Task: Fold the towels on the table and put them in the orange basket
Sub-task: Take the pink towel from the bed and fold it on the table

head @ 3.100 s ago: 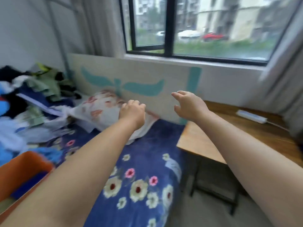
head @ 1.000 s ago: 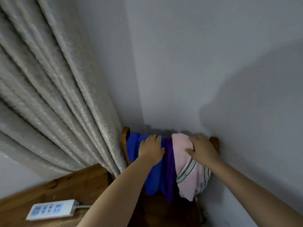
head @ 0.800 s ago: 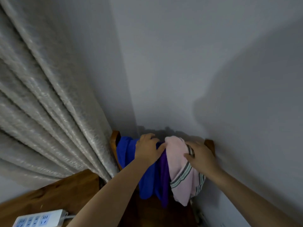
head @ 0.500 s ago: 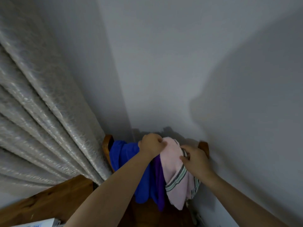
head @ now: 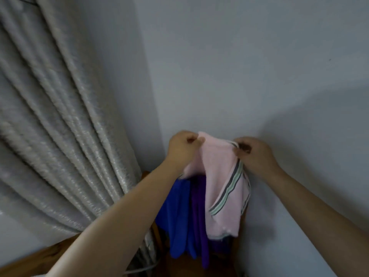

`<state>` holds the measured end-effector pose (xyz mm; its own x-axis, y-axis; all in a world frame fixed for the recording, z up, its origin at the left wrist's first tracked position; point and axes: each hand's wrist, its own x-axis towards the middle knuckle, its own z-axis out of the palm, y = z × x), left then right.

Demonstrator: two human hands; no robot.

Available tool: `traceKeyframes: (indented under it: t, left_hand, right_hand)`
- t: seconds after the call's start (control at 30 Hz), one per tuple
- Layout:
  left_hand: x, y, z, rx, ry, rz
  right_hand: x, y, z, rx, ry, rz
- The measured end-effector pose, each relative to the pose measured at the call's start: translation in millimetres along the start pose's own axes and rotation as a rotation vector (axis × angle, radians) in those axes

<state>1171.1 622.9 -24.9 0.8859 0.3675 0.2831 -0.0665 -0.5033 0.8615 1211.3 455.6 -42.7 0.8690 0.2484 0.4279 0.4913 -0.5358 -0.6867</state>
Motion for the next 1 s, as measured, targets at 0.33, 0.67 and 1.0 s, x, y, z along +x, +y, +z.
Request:
traceKeyframes:
  t: [0.33, 0.67, 1.0]
  left_hand:
    - [-95, 66, -100, -0.259, 0.155, 0.112]
    - [-253, 62, -235, -0.229, 0.291, 0.087]
    - [-354, -41, -325, 0.126, 0.325, -0.22]
  right_hand:
    - [-64, -139, -52, -0.042, 0.272, -0.334]
    - [-204, -252, -19, 0.123, 0.018, -0.36]
    - [-293, -290, 100, 0.211, -0.433, -0.266]
